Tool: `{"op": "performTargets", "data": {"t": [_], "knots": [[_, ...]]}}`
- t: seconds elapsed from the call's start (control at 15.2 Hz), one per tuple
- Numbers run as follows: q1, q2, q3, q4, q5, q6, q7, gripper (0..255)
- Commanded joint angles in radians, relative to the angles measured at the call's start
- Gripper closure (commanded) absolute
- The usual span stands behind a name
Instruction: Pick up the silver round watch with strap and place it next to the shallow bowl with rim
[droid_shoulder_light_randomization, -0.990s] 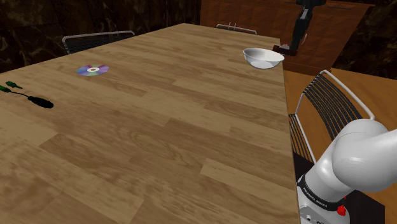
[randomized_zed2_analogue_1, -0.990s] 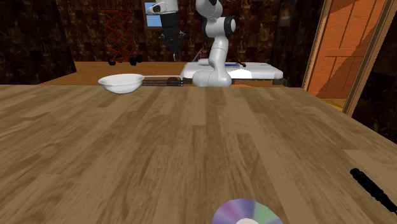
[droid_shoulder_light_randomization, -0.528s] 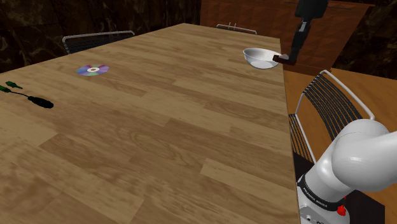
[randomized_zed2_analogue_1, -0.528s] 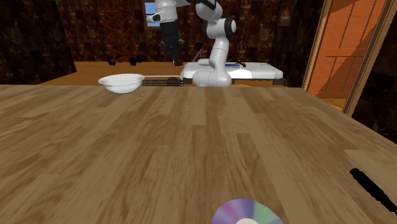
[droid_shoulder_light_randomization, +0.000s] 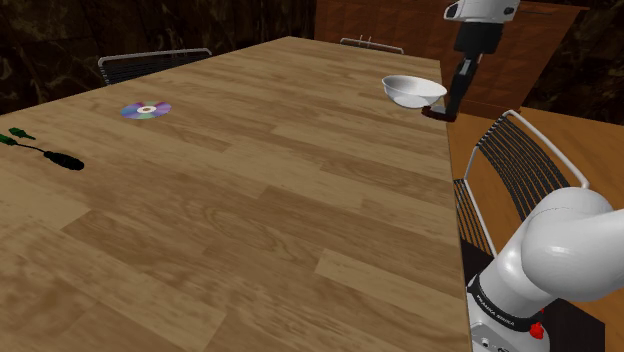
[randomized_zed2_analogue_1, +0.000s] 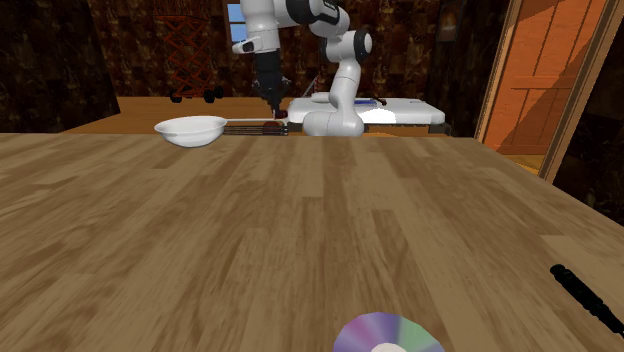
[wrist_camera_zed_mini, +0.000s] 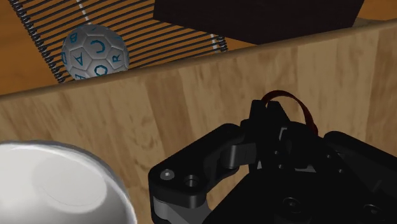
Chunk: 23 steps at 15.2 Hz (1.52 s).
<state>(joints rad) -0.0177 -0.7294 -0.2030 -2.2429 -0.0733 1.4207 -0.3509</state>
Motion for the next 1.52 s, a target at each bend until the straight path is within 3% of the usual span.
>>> {"op": "performTargets", "data": {"t": [0.0, 0.46, 0.99, 1.06, 1.39, 1.45], "knots": [[-0.002, -0.007, -0.003, -0.031, -0.003, 0.024, -0.001, 255], [-0.008, -0.030, -0.011, -0.143, -0.012, 0.114, -0.002, 255], [-0.007, -0.030, -0.011, -0.143, -0.012, 0.114, -0.002, 255], [-0.007, -0.030, -0.011, -0.143, -0.012, 0.114, -0.002, 0], [-0.007, -0.030, -0.011, -0.143, -0.012, 0.114, -0.002, 0], [-0.005, -0.019, -0.010, -0.103, -0.010, 0.085, -0.004, 0]]}}
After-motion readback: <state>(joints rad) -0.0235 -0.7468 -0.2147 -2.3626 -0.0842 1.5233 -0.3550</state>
